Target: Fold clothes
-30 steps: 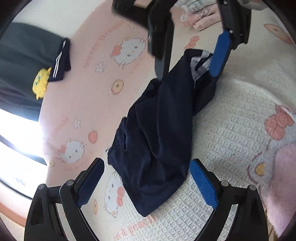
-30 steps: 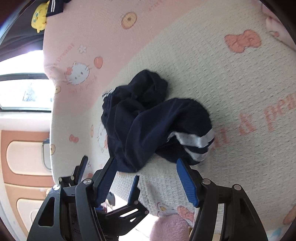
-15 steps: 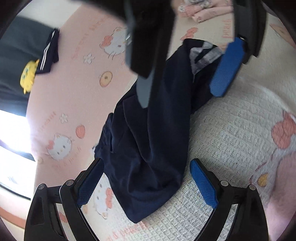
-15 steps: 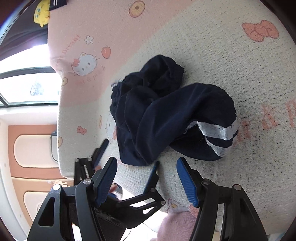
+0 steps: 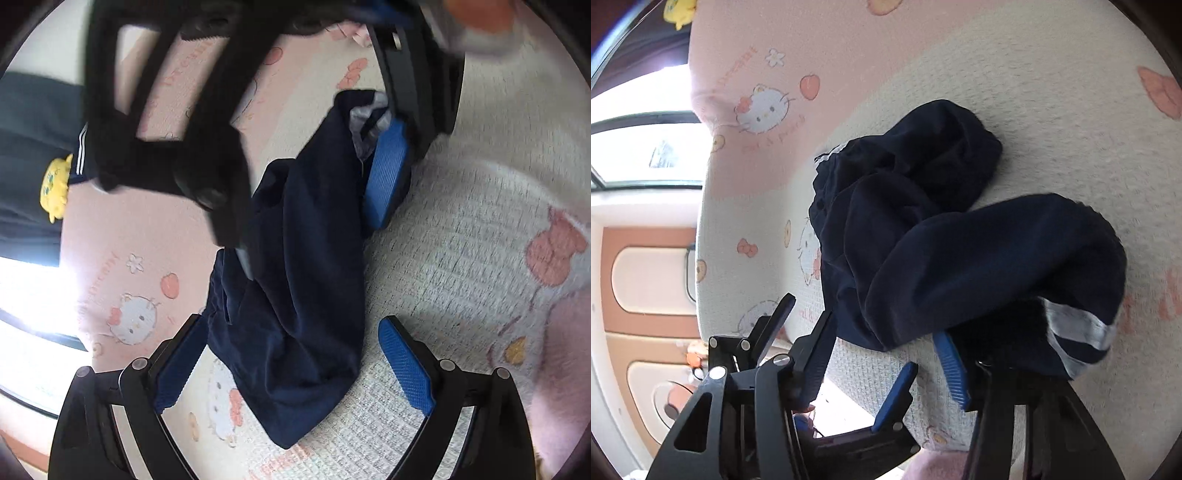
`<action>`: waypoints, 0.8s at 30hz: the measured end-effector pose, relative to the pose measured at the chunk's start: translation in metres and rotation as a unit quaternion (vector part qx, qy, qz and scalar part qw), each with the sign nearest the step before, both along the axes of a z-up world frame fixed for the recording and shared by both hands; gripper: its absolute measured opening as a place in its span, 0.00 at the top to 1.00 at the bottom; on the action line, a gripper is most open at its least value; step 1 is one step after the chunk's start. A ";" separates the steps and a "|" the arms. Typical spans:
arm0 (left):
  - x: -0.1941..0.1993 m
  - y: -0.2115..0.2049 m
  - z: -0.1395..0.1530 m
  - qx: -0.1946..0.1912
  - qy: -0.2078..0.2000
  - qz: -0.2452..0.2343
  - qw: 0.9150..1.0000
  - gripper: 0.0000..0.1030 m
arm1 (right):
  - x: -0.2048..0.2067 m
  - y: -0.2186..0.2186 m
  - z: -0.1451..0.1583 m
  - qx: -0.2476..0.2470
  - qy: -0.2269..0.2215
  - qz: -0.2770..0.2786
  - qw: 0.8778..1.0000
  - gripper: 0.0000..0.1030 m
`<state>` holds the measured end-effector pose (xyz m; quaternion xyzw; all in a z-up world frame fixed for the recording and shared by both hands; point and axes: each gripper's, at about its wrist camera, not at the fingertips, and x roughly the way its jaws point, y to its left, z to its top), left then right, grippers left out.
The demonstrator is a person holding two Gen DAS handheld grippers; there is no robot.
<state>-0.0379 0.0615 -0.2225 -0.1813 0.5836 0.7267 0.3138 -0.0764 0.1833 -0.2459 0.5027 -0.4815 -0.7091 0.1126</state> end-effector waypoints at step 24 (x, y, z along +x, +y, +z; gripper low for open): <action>0.007 0.015 -0.016 0.002 0.025 0.053 0.998 0.22 | 0.003 0.038 0.018 -0.009 0.059 -0.050 0.997 0.87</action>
